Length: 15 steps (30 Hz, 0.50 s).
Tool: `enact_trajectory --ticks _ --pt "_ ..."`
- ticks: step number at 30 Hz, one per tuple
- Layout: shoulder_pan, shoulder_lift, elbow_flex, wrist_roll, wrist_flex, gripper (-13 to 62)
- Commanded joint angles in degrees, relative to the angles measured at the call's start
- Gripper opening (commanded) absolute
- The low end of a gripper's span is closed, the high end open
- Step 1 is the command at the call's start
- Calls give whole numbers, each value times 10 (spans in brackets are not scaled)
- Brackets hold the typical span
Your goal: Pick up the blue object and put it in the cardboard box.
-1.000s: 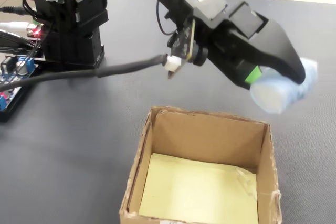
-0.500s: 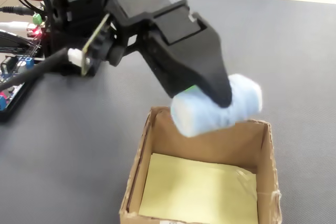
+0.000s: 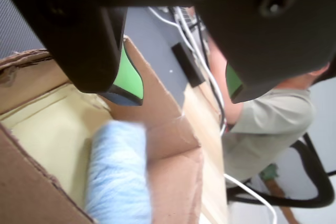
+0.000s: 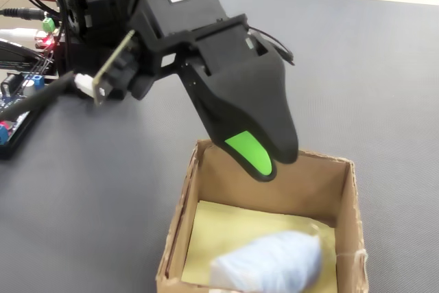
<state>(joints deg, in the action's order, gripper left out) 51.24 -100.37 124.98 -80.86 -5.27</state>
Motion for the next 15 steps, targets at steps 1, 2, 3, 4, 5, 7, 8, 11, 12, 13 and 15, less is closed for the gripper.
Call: enact_trajectory --ticks 1,2,3,4,5,7,8,11,12,13,15 --pt "3 -23 -28 -9 36 323" --pt "3 -28 -25 -11 41 324" --pt "3 -34 -18 -17 52 323" --pt "1 -40 -8 -22 63 323" --pt "-4 -47 3 -29 76 323" --pt "-14 -66 26 -38 97 323" --pt "-23 -77 37 -40 98 324" --pt "-59 -120 79 -58 123 324" --pt "-86 -141 108 -76 150 324" --pt "-105 -156 133 -88 179 324" --pt "-143 -182 177 -112 229 324"
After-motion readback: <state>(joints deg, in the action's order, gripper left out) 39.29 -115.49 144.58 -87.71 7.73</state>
